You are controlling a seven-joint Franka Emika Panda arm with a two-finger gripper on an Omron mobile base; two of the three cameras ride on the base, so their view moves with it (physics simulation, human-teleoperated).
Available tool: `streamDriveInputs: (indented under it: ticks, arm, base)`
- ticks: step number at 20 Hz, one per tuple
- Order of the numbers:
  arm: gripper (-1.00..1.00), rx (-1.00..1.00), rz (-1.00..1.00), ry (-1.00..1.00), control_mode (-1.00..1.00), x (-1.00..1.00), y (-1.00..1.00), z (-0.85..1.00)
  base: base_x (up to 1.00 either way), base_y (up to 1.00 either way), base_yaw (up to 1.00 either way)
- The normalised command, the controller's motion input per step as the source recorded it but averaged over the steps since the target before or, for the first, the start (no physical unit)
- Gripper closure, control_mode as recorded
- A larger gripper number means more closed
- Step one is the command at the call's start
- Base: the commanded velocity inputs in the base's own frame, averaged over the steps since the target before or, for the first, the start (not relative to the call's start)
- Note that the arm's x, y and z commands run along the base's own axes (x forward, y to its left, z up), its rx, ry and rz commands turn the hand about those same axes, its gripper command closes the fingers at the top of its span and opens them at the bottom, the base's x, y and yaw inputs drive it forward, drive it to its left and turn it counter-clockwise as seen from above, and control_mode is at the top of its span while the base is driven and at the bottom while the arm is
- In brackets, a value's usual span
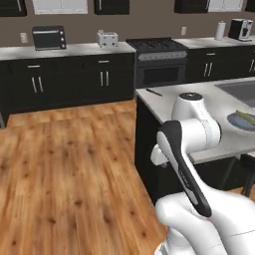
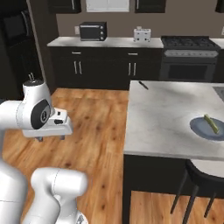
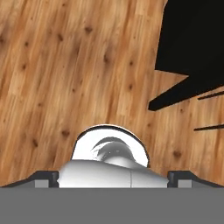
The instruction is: Retrieve the butter from the fridge and place it on a plate on the dining table. Then retrieve the butter knife by the fridge and place it near the plate.
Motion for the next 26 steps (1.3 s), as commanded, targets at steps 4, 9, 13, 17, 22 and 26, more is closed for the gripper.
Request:
streamDriveInputs:
  ticks: [4,9,13,17,22,26]
  arm:
    - [-1.0,0.0,0.0,0.0,1.0,0.0,0.0,0.0]
    - [-1.0,0.0,0.0,0.0,1.0,0.0,0.0,0.0]
    - [-1.0,0.0,0.0,0.0,1.0,0.0,0.0,0.0]
    - [-1.0,0.0,0.0,0.0,1.0,0.0,0.0,0.0]
    - [-1.0,0.0,0.0,0.0,1.0,0.0,0.0,0.0]
    - [-1.0,0.0,0.0,0.0,1.0,0.0,0.0,0.0]
  base:
    - [0.71,0.42,-0.01]
    - [0.94,0.05,0.0]
    - [0.92,0.21,-0.09]
    - [0.84,0.72,-0.32]
    - [0.94,0.71,-0.45]
    - [0.95,0.6,-0.42]
